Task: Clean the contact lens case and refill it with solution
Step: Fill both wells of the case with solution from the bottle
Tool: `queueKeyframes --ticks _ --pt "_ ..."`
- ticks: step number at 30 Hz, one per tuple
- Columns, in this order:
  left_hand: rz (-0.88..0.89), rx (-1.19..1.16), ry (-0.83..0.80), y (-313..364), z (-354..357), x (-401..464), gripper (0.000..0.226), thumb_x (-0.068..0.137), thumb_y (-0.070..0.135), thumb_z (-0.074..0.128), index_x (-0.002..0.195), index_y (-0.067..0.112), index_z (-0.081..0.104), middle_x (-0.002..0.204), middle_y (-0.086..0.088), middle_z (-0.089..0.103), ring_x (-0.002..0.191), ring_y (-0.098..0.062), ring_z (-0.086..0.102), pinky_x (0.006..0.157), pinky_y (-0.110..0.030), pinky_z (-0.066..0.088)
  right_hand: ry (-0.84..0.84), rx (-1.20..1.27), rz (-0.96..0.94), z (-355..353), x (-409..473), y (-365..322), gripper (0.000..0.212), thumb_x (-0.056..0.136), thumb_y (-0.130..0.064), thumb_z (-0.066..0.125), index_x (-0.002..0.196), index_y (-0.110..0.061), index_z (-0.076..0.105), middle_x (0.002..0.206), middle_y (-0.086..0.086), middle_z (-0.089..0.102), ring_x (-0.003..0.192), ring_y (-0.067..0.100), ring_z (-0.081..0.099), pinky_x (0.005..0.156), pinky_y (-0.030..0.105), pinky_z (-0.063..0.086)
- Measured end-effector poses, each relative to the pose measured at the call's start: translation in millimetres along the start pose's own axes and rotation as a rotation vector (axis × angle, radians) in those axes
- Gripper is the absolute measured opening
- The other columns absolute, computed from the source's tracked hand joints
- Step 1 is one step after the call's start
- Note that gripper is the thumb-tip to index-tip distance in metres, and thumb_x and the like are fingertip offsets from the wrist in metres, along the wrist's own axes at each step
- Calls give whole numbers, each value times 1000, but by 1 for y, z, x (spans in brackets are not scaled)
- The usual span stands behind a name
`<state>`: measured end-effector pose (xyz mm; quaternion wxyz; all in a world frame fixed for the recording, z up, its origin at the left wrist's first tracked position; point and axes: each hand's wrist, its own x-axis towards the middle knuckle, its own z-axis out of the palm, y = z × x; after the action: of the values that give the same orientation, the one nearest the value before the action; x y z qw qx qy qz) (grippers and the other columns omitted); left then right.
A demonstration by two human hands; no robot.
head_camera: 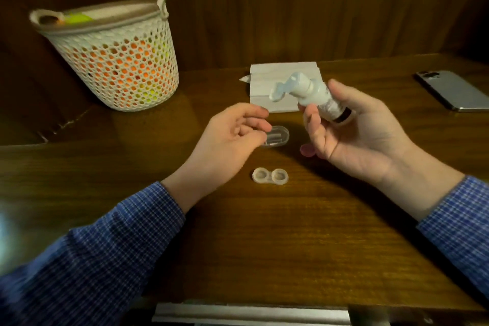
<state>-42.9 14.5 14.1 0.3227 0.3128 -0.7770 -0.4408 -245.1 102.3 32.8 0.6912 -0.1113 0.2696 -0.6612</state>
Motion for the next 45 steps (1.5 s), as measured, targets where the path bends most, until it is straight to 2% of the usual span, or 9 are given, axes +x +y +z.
queueKeyframes --ticks 6,10,12,16,21,25,28,37,45 --pt "15 -286 189 29 31 21 37 94 7 56 124 25 69 107 13 75 92 -1 69 79 -24 55 -34 38 -20 -4 5 -6 52 81 -26 78 126 -3 64 96 15 74 71 15 71 64 24 63" --pt "105 -179 189 37 40 23 49 93 29 56 140 38 54 127 20 62 110 8 62 82 -16 56 -41 -49 -61 -8 10 -6 46 80 -27 81 118 -4 69 96 13 73 68 12 68 61 20 61" --pt "142 -152 162 36 44 21 53 92 31 57 142 44 47 132 12 56 108 4 63 79 -12 56 -65 -135 -61 -10 12 -2 41 80 -29 82 112 -5 75 96 12 72 69 12 67 62 20 59" --pt "128 -82 206 32 46 17 58 88 31 60 143 42 45 138 5 54 117 -16 62 92 -35 59 -63 -411 -142 -11 12 2 41 91 -47 69 110 -12 76 82 3 71 60 10 59 60 26 50" --pt "136 -74 158 28 48 14 65 87 27 68 140 53 42 136 13 49 116 -12 60 79 -26 62 -42 -825 -398 -10 8 16 51 104 -53 47 102 -8 72 66 -2 62 50 9 50 59 33 40" --pt "144 42 183 26 47 13 67 83 35 68 140 55 39 141 18 46 122 -11 55 84 -28 62 -121 -856 -424 -6 6 21 45 107 -48 42 97 -14 69 63 -4 63 50 9 51 48 21 42" --pt "170 108 197 25 46 13 68 81 40 68 140 57 37 138 21 47 121 -5 53 83 -20 59 -131 -881 -433 -6 5 22 43 107 -49 40 96 -17 68 63 -5 63 50 10 51 48 22 43" --pt "281 196 233 23 44 14 60 80 48 63 136 47 42 134 24 48 127 -7 50 97 -34 55 -149 -905 -478 -12 5 23 45 107 -45 42 95 -10 66 62 -3 59 51 11 52 46 23 43" --pt "306 193 221 26 37 18 65 81 44 60 144 37 44 141 17 47 133 -10 46 102 -37 52 -230 -986 -347 -10 9 8 34 103 -37 42 116 -10 60 70 8 60 62 19 54 55 26 45"
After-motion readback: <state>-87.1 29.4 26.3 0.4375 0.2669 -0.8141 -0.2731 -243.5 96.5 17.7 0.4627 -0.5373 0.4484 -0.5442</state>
